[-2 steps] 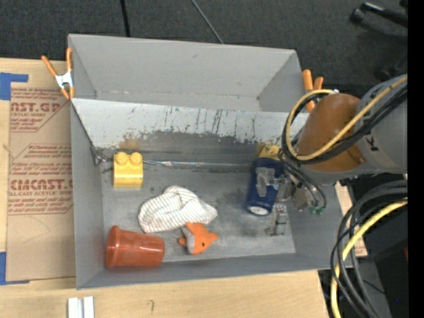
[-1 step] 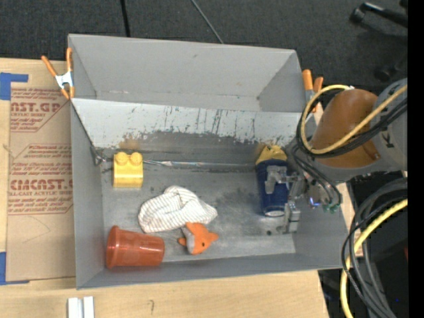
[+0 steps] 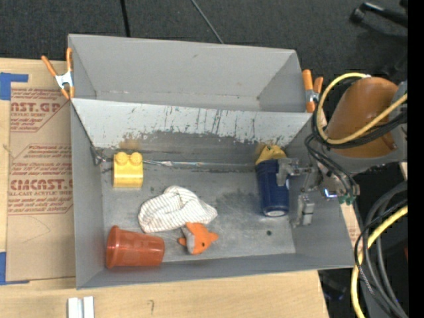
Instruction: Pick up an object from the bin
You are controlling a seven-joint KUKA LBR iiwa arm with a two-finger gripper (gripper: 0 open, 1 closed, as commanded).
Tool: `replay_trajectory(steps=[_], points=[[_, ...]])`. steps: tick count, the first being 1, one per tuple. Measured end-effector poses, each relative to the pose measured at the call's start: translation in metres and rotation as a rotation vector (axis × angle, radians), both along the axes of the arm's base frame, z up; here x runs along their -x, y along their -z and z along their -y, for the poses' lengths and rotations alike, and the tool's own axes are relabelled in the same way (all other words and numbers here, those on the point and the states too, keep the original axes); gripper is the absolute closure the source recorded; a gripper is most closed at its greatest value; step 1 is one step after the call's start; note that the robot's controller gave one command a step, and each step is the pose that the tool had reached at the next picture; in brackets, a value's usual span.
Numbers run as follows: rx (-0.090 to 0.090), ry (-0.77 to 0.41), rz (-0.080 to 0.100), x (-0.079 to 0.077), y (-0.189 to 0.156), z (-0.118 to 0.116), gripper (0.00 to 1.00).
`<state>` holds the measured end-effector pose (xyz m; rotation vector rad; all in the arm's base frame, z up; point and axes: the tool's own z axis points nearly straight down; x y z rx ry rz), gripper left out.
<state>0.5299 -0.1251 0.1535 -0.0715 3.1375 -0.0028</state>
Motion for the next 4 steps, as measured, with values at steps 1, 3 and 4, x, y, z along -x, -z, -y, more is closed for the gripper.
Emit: replay_trajectory(steps=[1, 3, 4], points=[[-0.002, 0.084, 0.007, -0.012, 0.049, -0.01, 0.0], [-0.001, 0.07, -0.003, -0.009, 0.081, -0.051, 0.0], [-0.004, 0.024, -0.002, 0.015, 0.083, -0.089, 0.0]])
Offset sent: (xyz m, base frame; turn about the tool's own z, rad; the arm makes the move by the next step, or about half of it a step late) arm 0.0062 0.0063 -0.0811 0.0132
